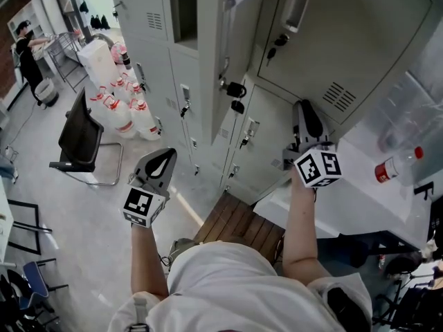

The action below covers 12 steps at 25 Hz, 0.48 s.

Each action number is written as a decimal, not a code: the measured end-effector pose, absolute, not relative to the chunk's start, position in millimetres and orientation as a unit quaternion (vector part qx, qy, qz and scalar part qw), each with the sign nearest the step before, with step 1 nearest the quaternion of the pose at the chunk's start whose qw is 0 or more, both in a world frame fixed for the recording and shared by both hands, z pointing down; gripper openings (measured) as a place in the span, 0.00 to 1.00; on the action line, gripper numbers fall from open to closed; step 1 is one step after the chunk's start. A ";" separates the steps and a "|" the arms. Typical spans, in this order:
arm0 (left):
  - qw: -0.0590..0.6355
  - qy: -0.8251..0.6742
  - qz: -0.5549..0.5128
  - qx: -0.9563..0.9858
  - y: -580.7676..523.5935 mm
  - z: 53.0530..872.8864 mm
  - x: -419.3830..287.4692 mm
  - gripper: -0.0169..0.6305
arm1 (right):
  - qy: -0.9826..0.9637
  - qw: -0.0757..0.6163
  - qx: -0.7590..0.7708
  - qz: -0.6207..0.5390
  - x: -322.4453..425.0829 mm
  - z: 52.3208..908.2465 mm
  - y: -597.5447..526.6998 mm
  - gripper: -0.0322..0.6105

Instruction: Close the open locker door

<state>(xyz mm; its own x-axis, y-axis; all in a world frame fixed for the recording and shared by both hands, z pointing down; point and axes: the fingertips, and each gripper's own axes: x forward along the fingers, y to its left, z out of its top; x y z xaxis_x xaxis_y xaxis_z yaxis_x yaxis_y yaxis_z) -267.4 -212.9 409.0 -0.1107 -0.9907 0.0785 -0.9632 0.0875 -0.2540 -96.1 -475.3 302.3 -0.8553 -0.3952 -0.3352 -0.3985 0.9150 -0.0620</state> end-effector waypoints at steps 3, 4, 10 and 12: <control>0.057 0.730 -0.121 -0.671 -208.0 408.7 -268.4 0.03 | 0.966 0.165 -0.197 0.014 -102.2 305.8 -457.2 0.16; 0.057 0.727 -0.121 -0.673 -206.2 409.1 -269.1 0.03 | 0.968 0.162 -0.193 0.016 -104.4 307.3 -450.0 0.16; 0.057 0.714 -0.112 -0.688 -197.1 409.2 -274.9 0.03 | 0.975 0.139 -0.174 0.022 -119.8 321.8 -402.5 0.14; 0.058 0.708 -0.109 -0.695 -194.1 408.9 -276.0 0.03 | 0.976 0.132 -0.171 0.028 -124.6 327.5 -386.7 0.14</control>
